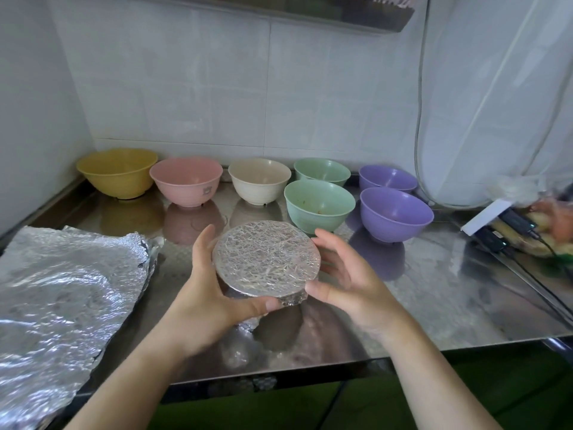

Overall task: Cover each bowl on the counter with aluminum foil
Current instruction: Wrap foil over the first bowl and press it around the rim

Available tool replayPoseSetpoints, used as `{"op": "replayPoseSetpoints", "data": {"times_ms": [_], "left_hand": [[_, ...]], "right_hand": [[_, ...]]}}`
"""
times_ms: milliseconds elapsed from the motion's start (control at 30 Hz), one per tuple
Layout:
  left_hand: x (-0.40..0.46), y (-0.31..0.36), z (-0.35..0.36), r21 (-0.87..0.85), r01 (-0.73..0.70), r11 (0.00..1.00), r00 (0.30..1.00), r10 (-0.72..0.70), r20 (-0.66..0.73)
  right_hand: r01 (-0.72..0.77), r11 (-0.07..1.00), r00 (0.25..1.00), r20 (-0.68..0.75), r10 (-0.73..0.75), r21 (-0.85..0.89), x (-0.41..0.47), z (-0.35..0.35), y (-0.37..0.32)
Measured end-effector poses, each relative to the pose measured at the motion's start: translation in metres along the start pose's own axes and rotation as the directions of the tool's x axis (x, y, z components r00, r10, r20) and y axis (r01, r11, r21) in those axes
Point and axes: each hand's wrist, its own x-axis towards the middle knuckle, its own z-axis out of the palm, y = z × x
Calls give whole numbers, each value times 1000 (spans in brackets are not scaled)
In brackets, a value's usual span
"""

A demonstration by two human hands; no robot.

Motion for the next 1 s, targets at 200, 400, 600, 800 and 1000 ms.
{"op": "replayPoseSetpoints", "data": {"times_ms": [200,400,600,800,1000], "left_hand": [[-1,-5,11,60,-58,997,997,60,-41],[-2,-8,15,143,-113,983,987,127,-100],[2,-7,11,174,-109,979,988,125,-87],[4,-2,2,204,-95,974,995,102,-23],[5,7,11,256,-109,960,990,130,-63]], "right_hand": [[72,991,996,-43,-77,-114,10,5,7],[114,973,989,-69,-130,-202,7,15,5],[54,951,997,-37,-68,-305,0,19,-7],[6,981,991,132,20,-192,12,-4,-18],[-46,970,998,-24,53,239,46,20,-41]]}}
